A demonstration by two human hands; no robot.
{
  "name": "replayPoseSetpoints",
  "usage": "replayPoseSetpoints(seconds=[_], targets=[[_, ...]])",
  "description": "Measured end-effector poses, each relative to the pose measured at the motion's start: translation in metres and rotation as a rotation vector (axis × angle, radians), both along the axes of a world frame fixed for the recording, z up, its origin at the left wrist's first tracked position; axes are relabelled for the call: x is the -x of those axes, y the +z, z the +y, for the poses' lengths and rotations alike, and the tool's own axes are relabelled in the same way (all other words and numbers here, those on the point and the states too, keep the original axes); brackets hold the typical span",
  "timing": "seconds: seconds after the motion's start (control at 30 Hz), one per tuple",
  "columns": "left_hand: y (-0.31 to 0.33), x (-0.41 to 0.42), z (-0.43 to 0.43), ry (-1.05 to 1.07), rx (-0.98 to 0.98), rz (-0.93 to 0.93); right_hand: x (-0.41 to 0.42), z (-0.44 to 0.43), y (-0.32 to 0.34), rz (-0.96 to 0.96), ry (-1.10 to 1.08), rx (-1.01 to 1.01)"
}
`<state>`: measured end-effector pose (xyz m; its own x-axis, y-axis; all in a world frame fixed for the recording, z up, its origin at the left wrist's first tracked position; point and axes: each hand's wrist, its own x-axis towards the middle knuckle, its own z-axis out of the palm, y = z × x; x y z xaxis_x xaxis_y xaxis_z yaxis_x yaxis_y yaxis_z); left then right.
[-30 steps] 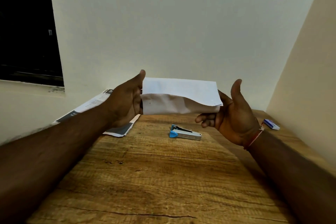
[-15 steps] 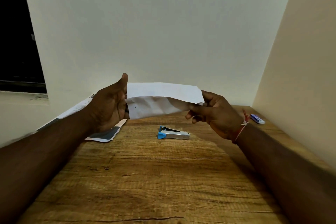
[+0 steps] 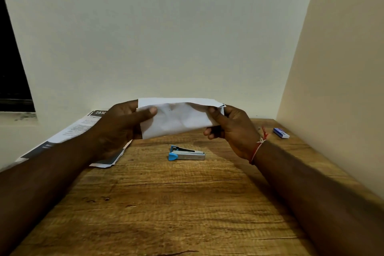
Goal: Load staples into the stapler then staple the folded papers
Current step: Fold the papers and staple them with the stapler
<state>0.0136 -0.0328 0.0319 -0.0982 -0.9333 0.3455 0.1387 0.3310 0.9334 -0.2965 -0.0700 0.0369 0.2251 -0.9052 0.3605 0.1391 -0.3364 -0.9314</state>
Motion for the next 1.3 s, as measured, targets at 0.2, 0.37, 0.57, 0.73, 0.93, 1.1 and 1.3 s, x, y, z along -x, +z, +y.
replayPoseSetpoints(seconds=[0.2, 0.37, 0.57, 0.73, 0.93, 1.1, 1.3], targets=[[-0.001, 0.012, 0.003, 0.161, 0.044, -0.087, 0.003, 0.006, 0.006, 0.164, -0.174, 0.207], [-0.001, 0.01, 0.002, 0.237, 0.097, -0.148, 0.003, 0.01, 0.006, 0.191, -0.158, 0.274], [0.002, -0.004, -0.004, 0.381, 0.144, -0.32, 0.003, 0.002, 0.004, 0.09, -0.151, 0.212], [0.002, -0.009, -0.008, 0.36, 0.134, -0.29, 0.004, 0.001, 0.004, 0.092, -0.157, 0.252], [0.005, -0.003, -0.003, 0.285, 0.126, -0.225, 0.007, -0.002, 0.003, 0.058, -0.13, 0.261], [0.003, -0.009, -0.002, 0.148, 0.015, -0.162, 0.012, -0.006, 0.001, 0.043, 0.001, 0.171], [0.01, -0.01, 0.008, -0.092, -0.029, -0.158, 0.025, -0.015, 0.001, -0.043, 0.084, -0.029]])
